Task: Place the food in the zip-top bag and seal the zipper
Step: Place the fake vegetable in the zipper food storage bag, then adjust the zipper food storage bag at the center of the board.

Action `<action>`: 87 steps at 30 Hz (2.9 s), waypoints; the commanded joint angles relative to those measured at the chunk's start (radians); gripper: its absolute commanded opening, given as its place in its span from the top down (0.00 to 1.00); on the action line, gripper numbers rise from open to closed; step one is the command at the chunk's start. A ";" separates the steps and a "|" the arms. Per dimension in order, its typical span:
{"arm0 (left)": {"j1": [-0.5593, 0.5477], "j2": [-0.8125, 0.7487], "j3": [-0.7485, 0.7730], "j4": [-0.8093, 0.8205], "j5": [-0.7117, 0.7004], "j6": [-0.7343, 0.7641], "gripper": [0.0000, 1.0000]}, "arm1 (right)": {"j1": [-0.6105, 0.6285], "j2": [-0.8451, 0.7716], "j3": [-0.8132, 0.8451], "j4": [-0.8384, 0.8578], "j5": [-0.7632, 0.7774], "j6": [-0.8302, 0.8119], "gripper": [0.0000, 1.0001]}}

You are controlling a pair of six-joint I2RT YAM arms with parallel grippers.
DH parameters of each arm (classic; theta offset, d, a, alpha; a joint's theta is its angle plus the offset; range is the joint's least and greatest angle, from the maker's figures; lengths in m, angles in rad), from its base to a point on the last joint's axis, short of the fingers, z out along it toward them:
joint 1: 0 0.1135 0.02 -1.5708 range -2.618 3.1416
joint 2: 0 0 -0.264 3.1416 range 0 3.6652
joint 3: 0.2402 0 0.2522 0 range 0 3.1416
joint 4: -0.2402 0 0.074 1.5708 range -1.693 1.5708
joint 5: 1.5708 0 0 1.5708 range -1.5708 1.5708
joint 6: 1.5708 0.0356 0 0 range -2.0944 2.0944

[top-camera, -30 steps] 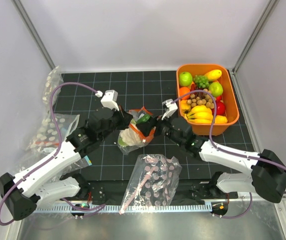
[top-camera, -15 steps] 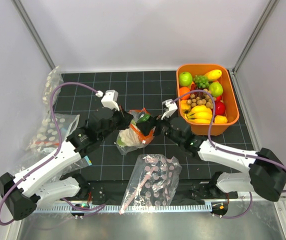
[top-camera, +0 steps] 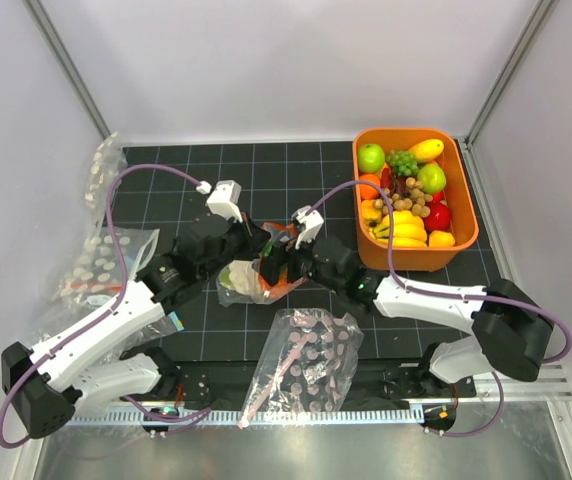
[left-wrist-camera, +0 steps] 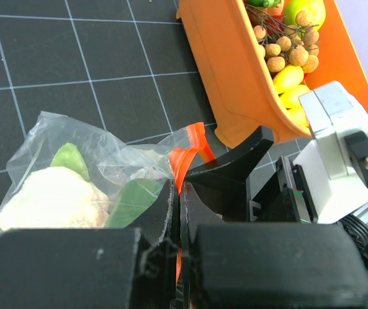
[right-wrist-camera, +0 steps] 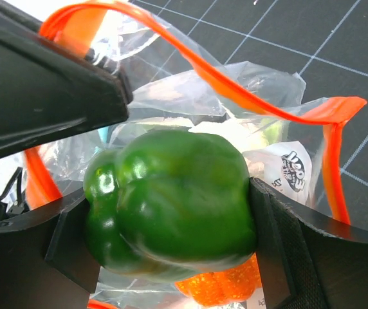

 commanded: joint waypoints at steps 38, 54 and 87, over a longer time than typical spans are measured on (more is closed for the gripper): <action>0.095 -0.055 -0.003 -0.026 -0.195 -0.072 1.00 | 0.001 0.002 0.267 -0.516 0.403 0.051 0.53; 0.092 0.025 0.057 -0.036 -0.035 0.004 1.00 | 0.001 -0.380 0.109 -0.427 0.585 -0.106 0.98; 0.077 -0.047 -0.007 0.039 -0.078 0.003 1.00 | -0.556 -0.271 0.256 -0.561 0.312 0.060 0.19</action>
